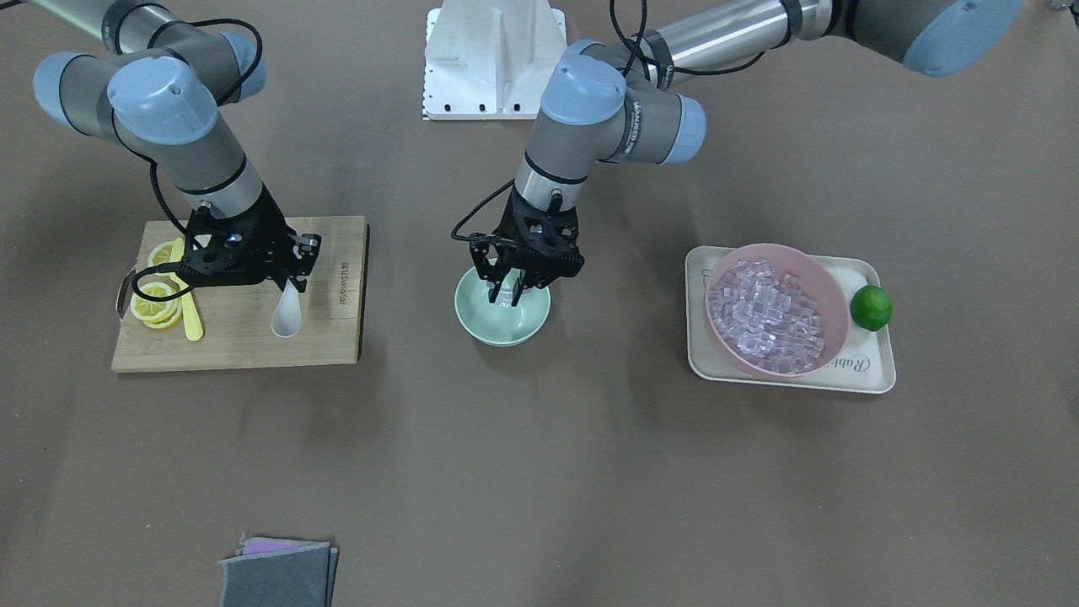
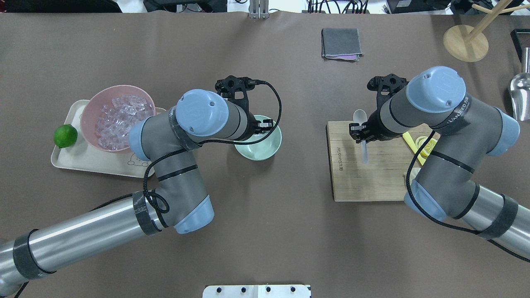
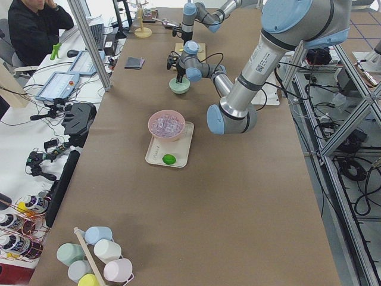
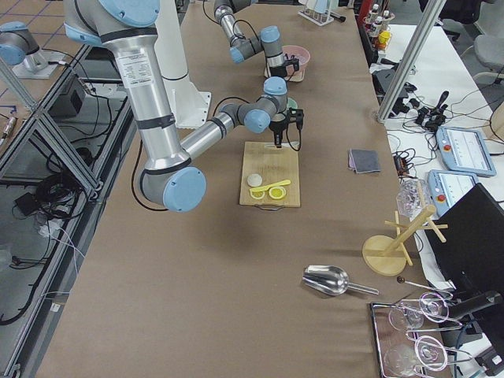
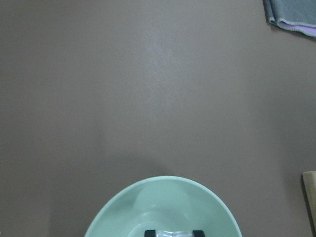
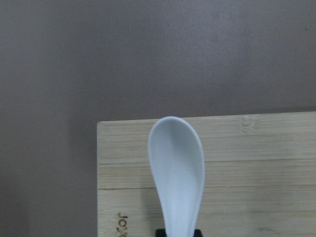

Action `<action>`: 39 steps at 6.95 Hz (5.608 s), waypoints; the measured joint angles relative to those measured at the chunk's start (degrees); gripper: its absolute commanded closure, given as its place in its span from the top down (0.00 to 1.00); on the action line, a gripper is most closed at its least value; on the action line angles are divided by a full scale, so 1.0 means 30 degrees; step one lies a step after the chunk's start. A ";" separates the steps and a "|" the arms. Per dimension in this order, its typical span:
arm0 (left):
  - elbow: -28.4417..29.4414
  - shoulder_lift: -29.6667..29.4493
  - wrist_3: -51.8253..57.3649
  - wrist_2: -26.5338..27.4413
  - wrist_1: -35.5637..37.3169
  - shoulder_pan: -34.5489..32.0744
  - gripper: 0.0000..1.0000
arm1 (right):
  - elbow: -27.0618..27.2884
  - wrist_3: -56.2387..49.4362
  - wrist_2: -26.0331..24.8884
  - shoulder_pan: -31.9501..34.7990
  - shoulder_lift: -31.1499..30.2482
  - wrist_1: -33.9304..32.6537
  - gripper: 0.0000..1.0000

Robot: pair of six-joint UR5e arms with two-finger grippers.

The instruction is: Put spoon and ice into bowl

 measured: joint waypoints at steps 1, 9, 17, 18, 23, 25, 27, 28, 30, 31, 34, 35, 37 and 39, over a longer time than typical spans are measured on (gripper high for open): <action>-0.0038 0.0019 0.0076 0.0100 0.0001 0.0114 0.97 | -0.0009 0.0010 0.0019 0.0008 0.0226 -0.0001 0.00; -0.5943 0.5539 1.2047 -0.4892 0.2886 -0.8419 0.98 | -0.1225 0.1369 -0.0046 -0.1131 0.6372 -0.3971 0.00; -0.4985 0.8149 1.8069 -0.9506 0.2811 -1.5224 0.98 | -0.7280 0.3258 -0.0624 -0.3106 1.1284 -0.3907 1.00; -0.4786 0.8261 1.8082 -0.9615 0.2738 -1.5319 0.98 | -0.6948 0.3222 -0.0505 -0.3073 1.1218 -0.4266 1.00; -0.3881 0.9761 1.8531 -1.1766 0.2801 -1.8321 0.98 | 0.3054 -0.5573 0.2833 0.1962 0.2164 -0.7225 1.00; -0.3812 1.0785 2.0087 -1.2206 0.2725 -1.8976 0.98 | 0.3983 -0.9410 0.3699 0.5088 -0.0563 -0.7226 1.00; -0.3219 1.1210 2.0862 -1.2231 0.2681 -1.9374 0.98 | 0.3621 -1.1241 0.3748 0.7474 -0.2098 -0.7093 1.00; -0.2658 1.1262 2.0950 -1.2205 0.2673 -1.9497 0.98 | 0.3237 -1.1846 0.3661 0.8298 -0.2774 -0.7000 1.00; -0.1961 1.1762 2.0987 -1.2101 0.2714 -1.9798 0.98 | 0.1919 -1.2341 0.3414 0.9278 -0.3591 -0.6972 1.00; -0.1874 1.2127 2.0990 -1.2043 0.2746 -1.9902 0.98 | 0.1333 -1.2379 0.3517 0.9881 -0.3715 -0.6957 1.00; -0.1718 1.2796 2.0971 -1.2007 0.2920 -1.9954 0.98 | 0.0312 -1.3448 0.6327 1.2851 -0.4808 -0.6960 1.00; -0.1698 1.3187 2.0965 -1.2037 0.2917 -1.9955 0.98 | -0.0254 -1.5235 0.6766 1.3646 -0.5325 -0.6924 1.00; -0.1762 1.3684 2.0962 -1.2135 0.2904 -1.9955 0.98 | -0.1928 -1.7912 0.6936 1.4750 -0.5648 -0.6873 1.00; -0.1728 1.3955 2.0955 -1.2150 0.2959 -1.9967 0.98 | -0.3377 -1.9996 0.6975 1.5555 -0.5768 -0.6859 1.00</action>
